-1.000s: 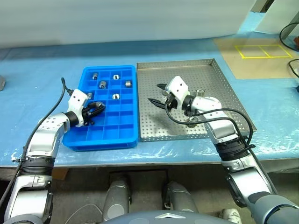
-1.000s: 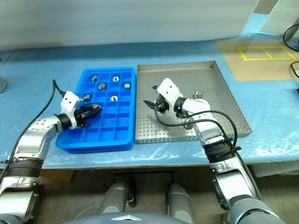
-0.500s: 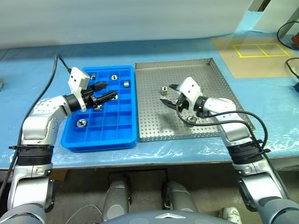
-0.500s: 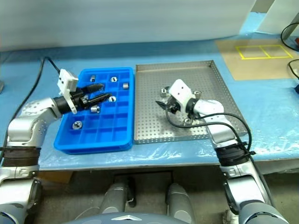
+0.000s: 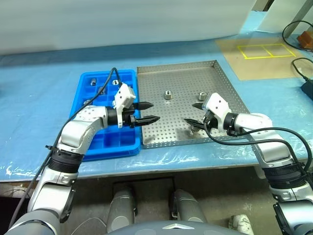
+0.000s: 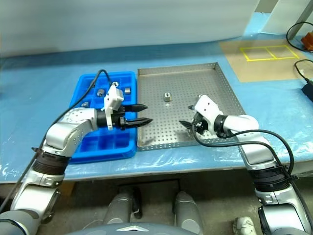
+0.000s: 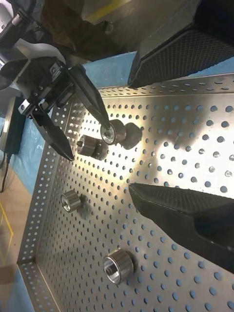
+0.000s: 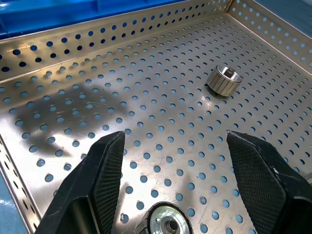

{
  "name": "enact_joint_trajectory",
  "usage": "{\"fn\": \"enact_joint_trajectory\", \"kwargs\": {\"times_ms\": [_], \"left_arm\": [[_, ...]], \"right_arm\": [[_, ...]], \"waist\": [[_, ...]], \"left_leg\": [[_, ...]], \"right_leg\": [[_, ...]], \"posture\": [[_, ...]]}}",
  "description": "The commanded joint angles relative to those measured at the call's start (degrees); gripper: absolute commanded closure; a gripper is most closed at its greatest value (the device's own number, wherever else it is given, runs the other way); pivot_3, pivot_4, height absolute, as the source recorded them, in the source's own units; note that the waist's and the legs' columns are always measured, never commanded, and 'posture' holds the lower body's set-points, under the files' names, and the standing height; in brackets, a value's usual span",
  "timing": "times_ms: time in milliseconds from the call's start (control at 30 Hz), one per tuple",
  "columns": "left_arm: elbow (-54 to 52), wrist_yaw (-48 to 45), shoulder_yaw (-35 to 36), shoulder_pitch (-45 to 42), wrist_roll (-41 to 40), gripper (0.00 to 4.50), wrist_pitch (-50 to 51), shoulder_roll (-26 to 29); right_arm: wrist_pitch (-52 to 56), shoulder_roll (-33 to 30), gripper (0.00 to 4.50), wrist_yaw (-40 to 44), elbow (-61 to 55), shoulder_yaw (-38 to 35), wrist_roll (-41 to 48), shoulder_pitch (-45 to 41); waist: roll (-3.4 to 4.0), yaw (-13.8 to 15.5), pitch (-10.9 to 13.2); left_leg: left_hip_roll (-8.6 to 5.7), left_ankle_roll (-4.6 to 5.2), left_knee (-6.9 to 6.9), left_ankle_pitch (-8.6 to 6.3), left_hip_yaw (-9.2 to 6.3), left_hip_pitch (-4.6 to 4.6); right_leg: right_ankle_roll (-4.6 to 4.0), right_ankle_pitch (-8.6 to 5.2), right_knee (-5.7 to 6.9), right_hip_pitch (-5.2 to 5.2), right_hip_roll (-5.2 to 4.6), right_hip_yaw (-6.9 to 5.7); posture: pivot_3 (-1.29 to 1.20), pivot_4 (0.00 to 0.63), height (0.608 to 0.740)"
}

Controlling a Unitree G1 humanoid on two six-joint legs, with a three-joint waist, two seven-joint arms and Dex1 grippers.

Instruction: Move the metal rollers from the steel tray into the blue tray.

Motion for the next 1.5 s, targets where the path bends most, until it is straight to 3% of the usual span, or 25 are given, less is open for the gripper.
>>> {"fn": "enact_joint_trajectory", "kwargs": {"times_ms": [33, 400, 567, 800, 1267, 1400, 1500], "left_arm": [[0.6, -1.2, 0.2, -1.1, 1.2, 1.24, -2.5, 0.4], [3.7, -2.3, -0.2, -0.9, 3.9, 1.24, -4.5, 0.8], [7.2, -1.9, 0.3, -2.3, 5.7, 1.24, -6.3, 0.4], [7.9, -2.1, 0.1, -2.1, 6.7, 1.24, -7.1, 0.4], [7.9, -1.1, 0.3, -2.0, 7.0, 1.24, -7.2, -0.8], [8.7, -0.4, 0.6, -2.2, 7.1, 1.24, -7.1, -1.5], [8.1, -0.3, 1.2, -2.1, 6.1, 1.24, -6.2, -1.7]], "right_arm": [[-0.5, -1.4, 1.07, 0.2, -1.0, -0.2, -0.5, 2.5], [-4.7, -0.3, 1.07, -1.4, 5.9, 1.5, -3.3, 5.0], [-5.9, 1.0, 1.07, -2.4, 8.2, 2.1, -3.7, 5.1], [-4.9, 3.5, 1.07, -4.3, 12.8, -0.6, -2.3, 2.9], [-3.1, 4.0, 1.07, -2.3, 9.6, -1.0, -0.7, -0.2], [-2.5, 5.8, 1.07, -3.0, 8.2, -0.2, -0.8, -4.0], [3.5, 10.6, 1.07, -3.9, 3.1, -1.4, 4.7, -9.5]], "waist": [[0.00, 0.1, 0.0], [0.02, 0.0, 0.0], [0.02, -0.1, 0.0], [-0.07, -0.4, -0.1], [-0.05, -1.0, -0.1], [-0.03, -1.3, -0.1], [-0.02, -1.7, 0.0]], "left_leg": [[-0.01, 0.04, 0.00, 0.00, 0.01, 0.00], [0.00, 0.18, 0.07, -0.02, 0.03, 0.05], [0.00, 0.07, 0.06, -0.10, 0.03, 0.66], [0.03, 0.02, 0.06, -0.08, 0.04, 0.89], [0.04, 0.11, -0.01, -0.11, 0.06, 0.39], [0.04, 0.09, -0.02, -0.11, 0.06, 0.42], [0.06, 0.07, -0.05, -0.09, 0.07, 0.41]], "right_leg": [[0.00, 0.00, -0.03, 0.02, 0.00, 0.00], [0.00, 0.00, -0.06, 0.13, -0.02, 0.00], [-0.01, 0.00, -0.15, 0.83, -0.02, 0.00], [-0.09, 0.05, -0.16, 0.98, -0.02, 0.00], [-0.09, 0.05, -0.25, 0.54, -0.02, -0.04], [-0.09, 0.05, -0.22, 0.54, -0.02, -0.04], [-0.09, 0.05, -0.21, 0.49, -0.01, -0.04]], "posture": [[-0.24, 0.150, 0.740], [-0.25, 0.150, 0.740], [-0.25, 0.150, 0.740], [-0.26, 0.150, 0.740], [-0.25, 0.150, 0.740], [-0.25, 0.150, 0.740], [-0.24, 0.150, 0.740]]}}
